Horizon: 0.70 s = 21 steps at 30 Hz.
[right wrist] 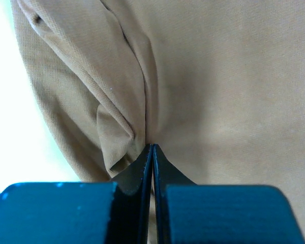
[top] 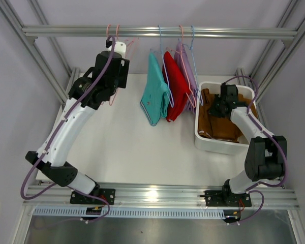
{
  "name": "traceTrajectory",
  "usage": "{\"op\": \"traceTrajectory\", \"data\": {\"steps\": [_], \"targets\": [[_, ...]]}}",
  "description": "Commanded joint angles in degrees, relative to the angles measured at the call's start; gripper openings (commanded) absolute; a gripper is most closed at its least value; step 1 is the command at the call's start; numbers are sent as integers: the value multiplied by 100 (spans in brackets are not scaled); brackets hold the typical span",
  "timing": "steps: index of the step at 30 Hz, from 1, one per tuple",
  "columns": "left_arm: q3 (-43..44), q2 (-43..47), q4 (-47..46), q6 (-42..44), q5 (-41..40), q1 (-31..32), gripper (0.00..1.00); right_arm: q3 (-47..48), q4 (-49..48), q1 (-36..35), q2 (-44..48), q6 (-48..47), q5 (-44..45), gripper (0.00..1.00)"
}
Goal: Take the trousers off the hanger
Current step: Place the hanger at the clothesline.
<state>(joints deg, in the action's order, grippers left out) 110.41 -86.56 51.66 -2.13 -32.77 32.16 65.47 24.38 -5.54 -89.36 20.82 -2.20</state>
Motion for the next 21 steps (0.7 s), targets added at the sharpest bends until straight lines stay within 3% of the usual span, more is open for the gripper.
{"op": "traceTrajectory", "data": {"steps": [1, 5, 9, 13, 17, 20, 21], "targets": [[516, 332, 274, -51, -115, 255, 64, 9, 93, -149, 226, -34, -211, 5], [499, 588, 143, 98, -352, 343, 72, 62, 163, -193, 314, -43, -194, 6], [-69, 728, -199, 502, -686, 335, 80, 106, 225, -219, 367, -60, -211, 8], [-520, 773, -507, 548, -652, 238, 86, 132, 243, -219, 367, -87, -316, 15], [-854, 956, -657, 267, -109, 115, 87, 106, 260, -219, 402, -122, -308, 20], [-1302, 1570, -1069, -216, 384, 18, 89, 71, 225, -237, 411, -122, -360, 25], [-1764, 2051, -1531, -270, 969, -25, 89, 71, 225, -237, 411, -122, -369, 27]]}}
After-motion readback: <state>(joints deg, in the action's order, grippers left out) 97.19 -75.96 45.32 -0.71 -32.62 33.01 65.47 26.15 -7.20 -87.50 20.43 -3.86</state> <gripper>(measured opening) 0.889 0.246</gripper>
